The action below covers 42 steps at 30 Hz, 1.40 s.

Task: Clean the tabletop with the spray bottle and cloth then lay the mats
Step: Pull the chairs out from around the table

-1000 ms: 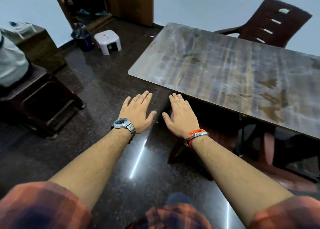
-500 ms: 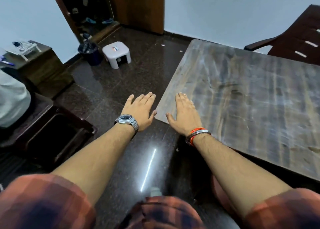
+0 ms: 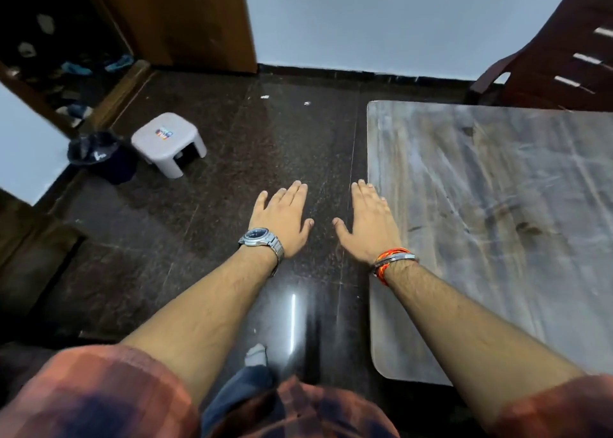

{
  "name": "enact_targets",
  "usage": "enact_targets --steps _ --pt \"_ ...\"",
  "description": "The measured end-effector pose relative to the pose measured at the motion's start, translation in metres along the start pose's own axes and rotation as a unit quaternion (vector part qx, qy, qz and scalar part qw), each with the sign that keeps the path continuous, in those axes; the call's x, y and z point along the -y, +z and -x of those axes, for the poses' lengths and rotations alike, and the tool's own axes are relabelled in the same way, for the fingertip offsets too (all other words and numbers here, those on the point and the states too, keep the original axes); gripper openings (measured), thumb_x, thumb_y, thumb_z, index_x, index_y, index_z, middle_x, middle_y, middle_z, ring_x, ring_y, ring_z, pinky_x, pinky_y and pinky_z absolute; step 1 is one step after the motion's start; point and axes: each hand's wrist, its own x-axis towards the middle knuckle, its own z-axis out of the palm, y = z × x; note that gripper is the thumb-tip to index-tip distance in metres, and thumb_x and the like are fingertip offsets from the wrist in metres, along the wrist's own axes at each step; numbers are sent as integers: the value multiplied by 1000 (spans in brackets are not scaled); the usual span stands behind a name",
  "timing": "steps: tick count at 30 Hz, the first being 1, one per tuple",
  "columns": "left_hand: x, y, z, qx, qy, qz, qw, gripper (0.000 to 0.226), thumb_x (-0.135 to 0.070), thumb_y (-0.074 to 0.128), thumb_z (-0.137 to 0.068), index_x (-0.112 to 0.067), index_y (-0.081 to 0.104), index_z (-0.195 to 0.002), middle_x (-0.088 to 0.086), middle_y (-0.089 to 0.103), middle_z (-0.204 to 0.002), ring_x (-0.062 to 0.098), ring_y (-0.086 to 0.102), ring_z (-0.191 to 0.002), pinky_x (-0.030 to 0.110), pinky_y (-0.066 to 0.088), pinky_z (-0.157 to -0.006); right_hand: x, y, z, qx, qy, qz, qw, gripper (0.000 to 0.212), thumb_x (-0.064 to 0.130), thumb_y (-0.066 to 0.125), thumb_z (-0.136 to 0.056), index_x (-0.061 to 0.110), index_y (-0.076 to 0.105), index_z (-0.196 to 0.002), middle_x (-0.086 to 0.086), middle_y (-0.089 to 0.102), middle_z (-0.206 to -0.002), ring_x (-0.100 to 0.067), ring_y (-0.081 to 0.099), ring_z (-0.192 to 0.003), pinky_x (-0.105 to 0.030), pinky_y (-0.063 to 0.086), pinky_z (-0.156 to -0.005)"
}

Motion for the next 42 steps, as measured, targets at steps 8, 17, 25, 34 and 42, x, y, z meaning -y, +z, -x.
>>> enact_targets --steps 8,17,25,34,42 --pt "90 -57 -189 16 122 -19 992 71 -40 42 -100 -17 9 -159 -2 10 -167 18 20 -150 47 12 -122 37 -7 -147 -49 140 -23 989 78 43 50 -90 8 16 -151 -10 17 -159 -23 13 -147 -41 13 -120" --pt "67 -91 -430 12 232 -40 972 76 -42 48 -98 -17 9 -159 -2 10 -167 18 20 -151 48 14 -122 -24 -27 -343 -111 251 -9 962 78 44 49 -90 8 16 -150 -11 17 -159 -24 13 -147 -43 15 -119" --pt "-7 -143 -643 -6 327 -18 945 79 -41 53 -97 -17 10 -159 -2 11 -167 18 22 -150 48 16 -121 -117 -76 -511 -149 340 -5 929 77 43 50 -90 8 16 -151 -10 16 -159 -23 11 -147 -41 13 -120" --pt "-131 -177 -889 1 487 -27 873 77 -32 56 -98 -21 11 -159 -4 11 -167 17 22 -150 47 15 -122 -261 -125 -665 -190 496 9 847 80 44 49 -90 8 14 -151 -8 13 -160 -22 9 -147 -43 16 -119" --pt "-282 -219 -1023 -12 617 -94 781 92 -31 68 -91 -22 7 -159 -2 10 -167 18 21 -151 46 18 -122 -383 -197 -760 -238 581 19 778 81 45 49 -89 8 13 -151 -9 13 -160 -23 9 -147 -45 19 -118"
